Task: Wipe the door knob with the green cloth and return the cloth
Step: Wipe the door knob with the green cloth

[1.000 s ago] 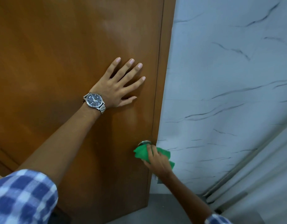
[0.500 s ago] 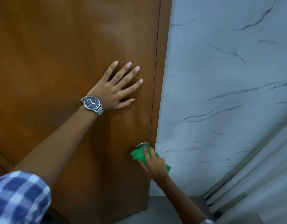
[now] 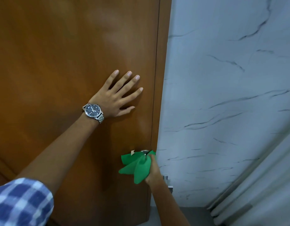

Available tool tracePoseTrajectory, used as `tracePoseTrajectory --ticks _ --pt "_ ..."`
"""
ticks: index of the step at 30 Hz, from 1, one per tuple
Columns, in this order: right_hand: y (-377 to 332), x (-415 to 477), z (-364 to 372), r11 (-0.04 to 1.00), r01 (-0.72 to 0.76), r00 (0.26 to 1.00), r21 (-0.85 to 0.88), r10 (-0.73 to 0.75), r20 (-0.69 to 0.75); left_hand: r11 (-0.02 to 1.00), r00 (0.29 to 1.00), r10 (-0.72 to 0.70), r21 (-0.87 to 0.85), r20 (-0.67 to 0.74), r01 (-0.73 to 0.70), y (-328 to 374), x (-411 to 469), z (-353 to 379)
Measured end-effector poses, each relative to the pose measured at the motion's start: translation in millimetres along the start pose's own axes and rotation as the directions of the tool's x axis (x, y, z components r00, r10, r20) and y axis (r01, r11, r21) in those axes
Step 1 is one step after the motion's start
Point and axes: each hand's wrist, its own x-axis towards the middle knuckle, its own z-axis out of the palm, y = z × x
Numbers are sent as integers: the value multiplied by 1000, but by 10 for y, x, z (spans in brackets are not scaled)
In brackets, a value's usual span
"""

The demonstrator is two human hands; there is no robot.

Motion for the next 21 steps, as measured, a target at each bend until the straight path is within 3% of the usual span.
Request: tracePoseTrajectory --ticks 1,2,3,4,5,6,7,8,11,13,16,18,21 --pt "36 -6 -4 963 114 981 -244 -148 -128 1000 1000 -2 -3 1 2 2 3 -3" --pt "66 -19 -19 810 228 914 -541 -370 -168 1000 1000 -4 -4 -1 4 1 5 -2" --pt "100 -38 -64 521 334 811 -786 -583 -42 1000 1000 -3 -5 -3 3 -3 7 0" --pt "120 -26 -146 109 417 683 -903 -693 232 1000 1000 1 -5 -6 -1 -8 12 -3" --pt "117 7 -241 -329 423 553 -844 -644 529 1000 1000 2 -8 -7 -2 -10 15 -9" --pt "87 55 -343 -665 355 467 -657 -483 741 1000 1000 -1 -8 -6 1 -16 18 -10" --pt "34 74 -421 -858 275 418 -433 -299 858 1000 1000 -4 -8 -4 4 -17 15 -11" --pt "-28 76 -477 -932 235 392 -275 -168 904 1000 1000 -3 -8 -1 3 -9 6 -13" --pt "-278 72 -523 -974 218 338 -53 24 941 1000 1000 -7 0 -3 7 -6 9 -26" --pt "-348 75 -559 -982 189 355 -4 64 933 1000 1000 -2 2 7 2 -13 4 -33" --pt "-183 90 -530 -942 198 497 -270 -141 856 1000 1000 1 6 25 -1 -2 8 -34" --pt "45 130 -487 -770 248 608 -588 -349 713 1000 1000 -3 7 25 3 0 7 -9" --pt "344 150 -324 -317 211 701 -925 -610 369 1000 1000 -4 4 17 4 3 -14 -3"
